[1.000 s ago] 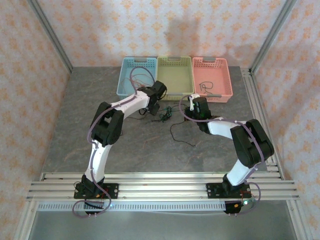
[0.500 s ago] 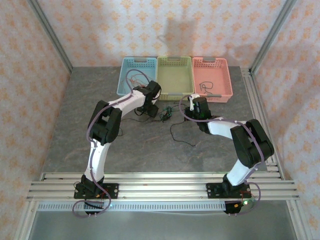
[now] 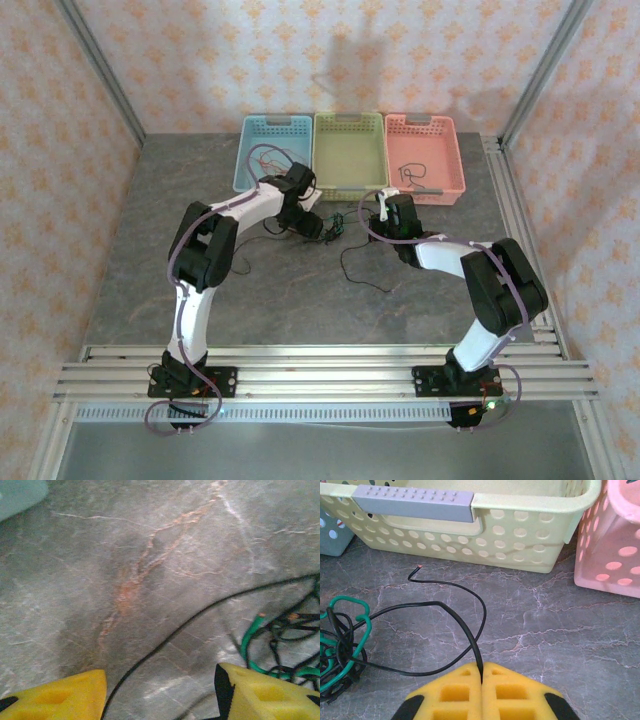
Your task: Untangle the cables
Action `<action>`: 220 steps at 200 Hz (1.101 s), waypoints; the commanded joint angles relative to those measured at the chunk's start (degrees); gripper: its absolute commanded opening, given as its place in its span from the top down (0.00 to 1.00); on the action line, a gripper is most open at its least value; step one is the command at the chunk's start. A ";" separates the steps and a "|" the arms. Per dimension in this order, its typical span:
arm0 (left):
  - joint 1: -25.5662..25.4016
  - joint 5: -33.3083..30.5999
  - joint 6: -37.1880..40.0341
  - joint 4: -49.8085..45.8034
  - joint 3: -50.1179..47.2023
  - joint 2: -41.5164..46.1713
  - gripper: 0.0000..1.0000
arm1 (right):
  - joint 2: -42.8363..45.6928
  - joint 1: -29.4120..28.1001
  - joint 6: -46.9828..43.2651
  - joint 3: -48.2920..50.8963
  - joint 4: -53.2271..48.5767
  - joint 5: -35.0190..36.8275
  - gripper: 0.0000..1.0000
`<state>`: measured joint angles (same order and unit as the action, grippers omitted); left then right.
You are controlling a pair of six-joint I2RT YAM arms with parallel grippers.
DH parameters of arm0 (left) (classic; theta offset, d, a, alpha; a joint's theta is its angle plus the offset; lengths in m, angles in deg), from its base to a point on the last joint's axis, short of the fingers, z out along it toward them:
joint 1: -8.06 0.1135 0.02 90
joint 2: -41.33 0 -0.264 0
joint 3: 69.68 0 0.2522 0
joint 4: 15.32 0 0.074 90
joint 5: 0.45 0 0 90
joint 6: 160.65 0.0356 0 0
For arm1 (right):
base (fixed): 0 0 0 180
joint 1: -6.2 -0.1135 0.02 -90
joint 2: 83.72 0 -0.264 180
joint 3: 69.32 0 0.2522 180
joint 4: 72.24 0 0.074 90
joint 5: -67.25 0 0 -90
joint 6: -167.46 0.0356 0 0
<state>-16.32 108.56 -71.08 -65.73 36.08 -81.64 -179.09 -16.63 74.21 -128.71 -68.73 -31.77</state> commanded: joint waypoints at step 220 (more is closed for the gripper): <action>24.17 -28.34 -33.41 34.30 -47.27 45.80 1.00 | 10.80 11.63 20.12 11.69 10.89 16.16 1.00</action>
<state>7.15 83.38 -98.13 -35.85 -8.39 -38.80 -169.76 -5.96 88.92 -118.88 -61.03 -17.47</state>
